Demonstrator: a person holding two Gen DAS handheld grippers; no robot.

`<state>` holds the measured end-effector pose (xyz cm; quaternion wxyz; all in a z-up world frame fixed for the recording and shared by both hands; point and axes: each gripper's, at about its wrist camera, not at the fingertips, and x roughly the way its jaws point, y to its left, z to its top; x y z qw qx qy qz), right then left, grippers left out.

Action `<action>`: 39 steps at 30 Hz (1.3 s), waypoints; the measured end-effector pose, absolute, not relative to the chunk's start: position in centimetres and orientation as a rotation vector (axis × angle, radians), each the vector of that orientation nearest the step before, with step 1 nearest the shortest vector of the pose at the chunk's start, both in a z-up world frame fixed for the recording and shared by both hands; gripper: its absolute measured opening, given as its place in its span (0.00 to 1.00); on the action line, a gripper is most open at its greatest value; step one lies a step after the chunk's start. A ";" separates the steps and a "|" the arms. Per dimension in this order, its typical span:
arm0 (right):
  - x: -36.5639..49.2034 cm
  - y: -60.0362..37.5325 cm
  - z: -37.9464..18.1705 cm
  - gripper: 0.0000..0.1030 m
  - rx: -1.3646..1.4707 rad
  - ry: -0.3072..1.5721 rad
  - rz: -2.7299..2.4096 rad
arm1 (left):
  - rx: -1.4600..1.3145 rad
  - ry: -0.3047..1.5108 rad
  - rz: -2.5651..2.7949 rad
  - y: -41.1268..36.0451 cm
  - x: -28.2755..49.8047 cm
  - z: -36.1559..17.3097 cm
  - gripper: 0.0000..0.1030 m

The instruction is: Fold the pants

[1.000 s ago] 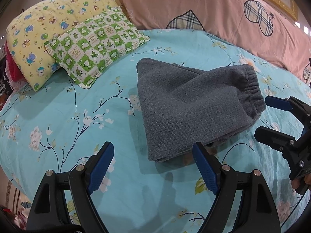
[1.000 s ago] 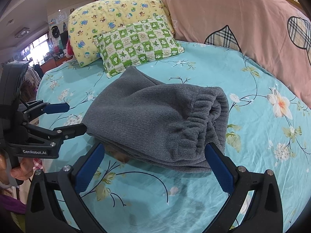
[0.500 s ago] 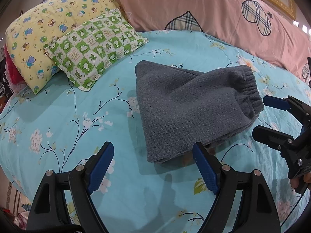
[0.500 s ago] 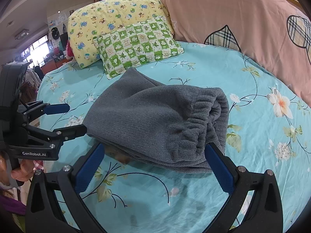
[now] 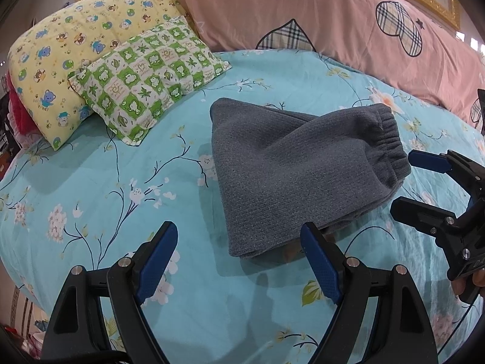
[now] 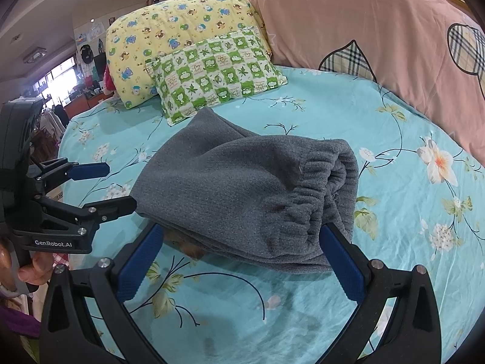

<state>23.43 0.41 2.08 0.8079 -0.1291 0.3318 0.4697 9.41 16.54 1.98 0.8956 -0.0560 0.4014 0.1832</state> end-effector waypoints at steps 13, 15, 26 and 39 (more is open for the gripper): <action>23.7 0.3 2.3 1.00 -0.247 0.712 0.999 | -0.135 0.789 0.388 17.6 10.0 3.2 0.81; 23.7 0.1 2.4 1.00 -0.237 0.712 0.996 | -0.137 0.786 0.390 17.7 10.1 3.4 0.81; 24.1 -0.5 2.5 1.00 -0.200 0.713 0.989 | -0.119 0.791 0.389 17.4 11.4 3.5 0.81; 24.0 -0.2 2.7 1.00 -0.171 0.708 0.997 | -0.117 0.799 0.394 17.5 11.7 3.3 0.81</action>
